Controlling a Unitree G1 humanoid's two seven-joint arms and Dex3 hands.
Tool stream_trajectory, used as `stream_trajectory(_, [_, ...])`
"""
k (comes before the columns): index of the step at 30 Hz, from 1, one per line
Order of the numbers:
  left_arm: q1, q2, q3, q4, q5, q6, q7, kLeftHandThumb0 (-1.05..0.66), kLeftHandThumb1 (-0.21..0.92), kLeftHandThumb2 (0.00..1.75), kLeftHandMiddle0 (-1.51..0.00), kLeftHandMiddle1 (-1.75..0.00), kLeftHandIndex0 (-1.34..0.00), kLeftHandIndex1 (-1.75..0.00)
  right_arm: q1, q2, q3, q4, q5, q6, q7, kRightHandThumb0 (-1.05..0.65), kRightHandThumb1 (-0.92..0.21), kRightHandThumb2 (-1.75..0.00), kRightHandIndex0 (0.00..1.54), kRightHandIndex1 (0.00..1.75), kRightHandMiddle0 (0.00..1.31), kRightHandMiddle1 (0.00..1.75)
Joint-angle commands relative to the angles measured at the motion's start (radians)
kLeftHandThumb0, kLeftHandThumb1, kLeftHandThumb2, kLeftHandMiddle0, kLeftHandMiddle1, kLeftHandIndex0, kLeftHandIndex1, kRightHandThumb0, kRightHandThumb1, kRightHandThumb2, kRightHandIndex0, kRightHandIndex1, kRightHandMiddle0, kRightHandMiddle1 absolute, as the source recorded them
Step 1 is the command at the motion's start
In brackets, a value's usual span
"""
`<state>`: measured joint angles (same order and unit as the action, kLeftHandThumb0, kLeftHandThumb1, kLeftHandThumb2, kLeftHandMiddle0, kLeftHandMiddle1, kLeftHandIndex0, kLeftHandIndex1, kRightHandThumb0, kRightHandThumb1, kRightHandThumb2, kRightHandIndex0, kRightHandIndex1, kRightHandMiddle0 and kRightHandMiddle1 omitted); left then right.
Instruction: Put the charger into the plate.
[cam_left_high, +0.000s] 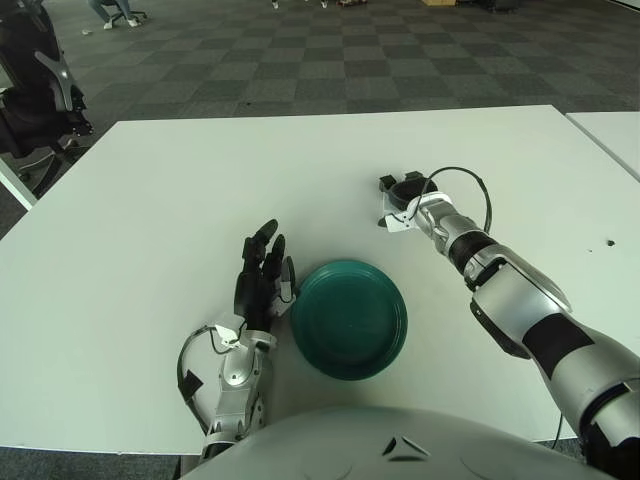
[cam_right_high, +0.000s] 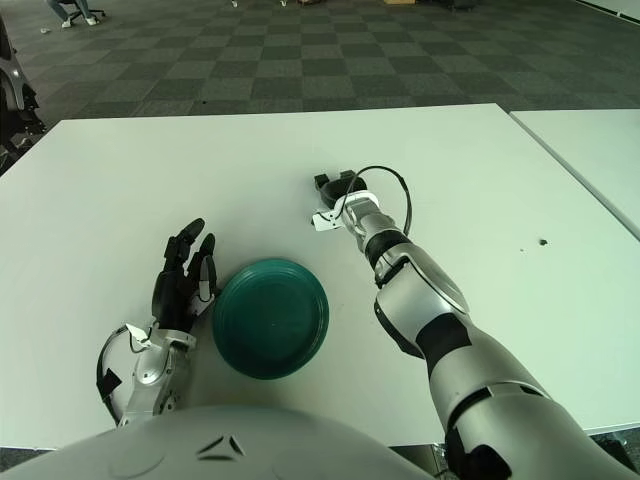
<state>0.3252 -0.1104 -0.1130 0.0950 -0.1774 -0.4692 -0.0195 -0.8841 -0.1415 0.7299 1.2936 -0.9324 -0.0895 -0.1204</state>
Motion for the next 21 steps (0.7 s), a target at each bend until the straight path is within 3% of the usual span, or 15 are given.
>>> stream_trajectory(1, [0.063, -0.052, -0.013, 0.007, 0.015, 0.028, 0.029, -0.73, 0.92, 0.85, -0.31, 0.0, 0.0, -0.74, 0.287, 0.06, 0.078, 0.118, -0.04, 0.0, 0.155, -0.73, -0.92, -0.49, 0.62, 1.74, 0.22, 1.74])
stream_trajectory(5, [0.069, -0.049, -0.011, 0.001, 0.02, 0.028, 0.033, -0.73, 0.92, 0.85, -0.3, 0.0, 0.0, -0.72, 0.3, 0.071, 0.074, 0.118, -0.032, 0.02, 0.128, -0.7, -0.92, -0.51, 0.66, 1.74, 0.3, 1.74])
stream_trajectory(7, [0.071, -0.048, -0.011, -0.001, 0.027, 0.024, 0.036, -0.73, 0.92, 0.85, -0.3, 0.0, 0.0, -0.71, 0.308, 0.077, 0.072, 0.117, -0.029, 0.029, 0.095, -0.52, -0.79, -0.7, 0.67, 1.75, 0.32, 1.75])
stream_trajectory(9, [0.071, -0.047, -0.01, -0.002, 0.033, 0.021, 0.038, -0.73, 0.92, 0.85, -0.3, 0.0, 0.0, -0.71, 0.311, 0.08, 0.072, 0.114, -0.028, 0.033, 0.056, -0.46, -0.73, -0.77, 0.68, 1.75, 0.34, 1.75])
stream_trajectory(16, [0.074, -0.047, -0.011, -0.005, 0.039, 0.02, 0.042, -0.74, 0.92, 0.86, -0.3, 0.0, 0.0, -0.71, 0.302, 0.075, 0.08, 0.104, -0.034, 0.015, -0.07, -0.41, -0.62, -0.92, 0.73, 1.75, 0.39, 1.75])
stream_trajectory(21, [0.08, -0.047, -0.013, -0.014, 0.036, 0.027, 0.042, -0.74, 0.92, 0.86, -0.31, 0.0, 0.0, -0.73, 0.202, 0.026, 0.044, 0.091, -0.004, -0.02, -0.104, -0.41, -0.58, -0.98, 0.76, 1.75, 0.42, 1.75])
